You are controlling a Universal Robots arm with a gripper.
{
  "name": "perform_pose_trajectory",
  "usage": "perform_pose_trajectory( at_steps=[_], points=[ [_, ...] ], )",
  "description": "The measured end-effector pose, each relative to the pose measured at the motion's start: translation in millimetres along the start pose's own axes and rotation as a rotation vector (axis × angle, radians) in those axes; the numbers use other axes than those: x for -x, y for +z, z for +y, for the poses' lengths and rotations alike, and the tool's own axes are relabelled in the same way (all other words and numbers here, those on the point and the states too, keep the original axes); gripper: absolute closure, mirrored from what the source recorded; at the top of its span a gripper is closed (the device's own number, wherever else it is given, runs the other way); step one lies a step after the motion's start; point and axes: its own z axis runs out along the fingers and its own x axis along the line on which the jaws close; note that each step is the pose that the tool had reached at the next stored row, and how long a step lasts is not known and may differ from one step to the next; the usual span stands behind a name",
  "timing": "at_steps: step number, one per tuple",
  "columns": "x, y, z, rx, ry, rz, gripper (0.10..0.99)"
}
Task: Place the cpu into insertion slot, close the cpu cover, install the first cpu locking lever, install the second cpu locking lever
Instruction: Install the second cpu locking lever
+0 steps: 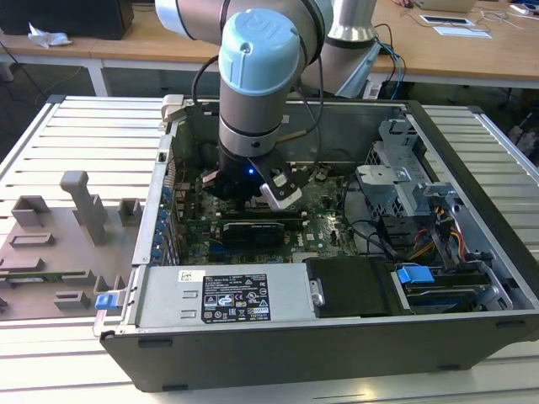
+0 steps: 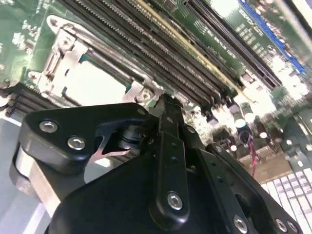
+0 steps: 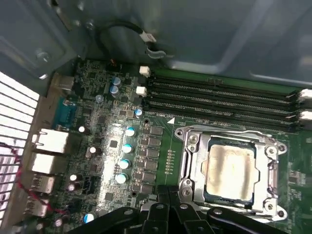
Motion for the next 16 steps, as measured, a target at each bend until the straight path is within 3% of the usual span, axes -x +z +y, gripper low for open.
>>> perform_pose_trajectory(
  at_steps=[1, 2, 5, 6, 9, 10, 11, 12, 13, 14, 16],
  points=[
    [3.7, -1.4, 1.1, 0.000, 0.000, 0.0005, 0.984],
    [14.6, -1.4, 1.7, 0.001, 0.002, 0.0090, 0.984],
    [30.1, -0.7, 3.0, 0.004, 0.006, 0.0242, 0.984],
    [39.5, 0.3, 4.9, 0.004, 0.007, 0.0313, 0.984],
    [51.0, 2.8, 11.6, -0.012, 0.010, 0.0384, 0.984],
    [54.2, 4.2, 16.3, -0.033, 0.012, 0.0417, 0.984],
    [56.8, 5.5, 21.7, -0.074, 0.014, 0.0477, 0.984],
    [58.3, 6.2, 25.2, -0.103, 0.016, 0.0521, 0.984],
    [60.4, 7.6, 31.5, -0.148, 0.020, 0.0587, 0.984],
    [61.2, 8.3, 34.7, -0.165, 0.021, 0.0613, 0.984],
    [61.9, 6.6, 38.9, -0.183, 0.022, 0.0638, 0.984]
  ],
)
